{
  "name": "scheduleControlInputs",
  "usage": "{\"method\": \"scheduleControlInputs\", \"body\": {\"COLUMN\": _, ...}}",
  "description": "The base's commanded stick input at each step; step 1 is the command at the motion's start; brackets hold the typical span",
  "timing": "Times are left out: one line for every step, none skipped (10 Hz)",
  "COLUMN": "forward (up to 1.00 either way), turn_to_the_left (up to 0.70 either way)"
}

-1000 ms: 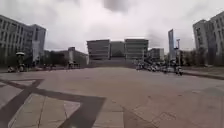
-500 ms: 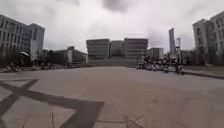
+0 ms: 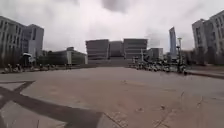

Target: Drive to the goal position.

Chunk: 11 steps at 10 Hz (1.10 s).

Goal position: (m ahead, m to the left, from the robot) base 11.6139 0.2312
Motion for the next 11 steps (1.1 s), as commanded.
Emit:
{"method": "scheduleControlInputs", "body": {"forward": 0.60, "turn_to_the_left": 0.01}}
{"method": "scheduleControlInputs", "body": {"forward": 0.60, "turn_to_the_left": 0.01}}
{"method": "scheduleControlInputs", "body": {"forward": 0.60, "turn_to_the_left": 0.01}}
{"method": "scheduleControlInputs", "body": {"forward": 0.60, "turn_to_the_left": 0.01}}
{"method": "scheduleControlInputs", "body": {"forward": 0.60, "turn_to_the_left": 0.01}}
{"method": "scheduleControlInputs", "body": {"forward": 0.60, "turn_to_the_left": 0.01}}
{"method": "scheduleControlInputs", "body": {"forward": 0.60, "turn_to_the_left": 0.01}}
{"method": "scheduleControlInputs", "body": {"forward": 0.60, "turn_to_the_left": 0.01}}
{"method": "scheduleControlInputs", "body": {"forward": 0.60, "turn_to_the_left": 0.01}}
{"method": "scheduleControlInputs", "body": {"forward": 0.60, "turn_to_the_left": 0.01}}
{"method": "scheduleControlInputs", "body": {"forward": 0.60, "turn_to_the_left": 0.01}}
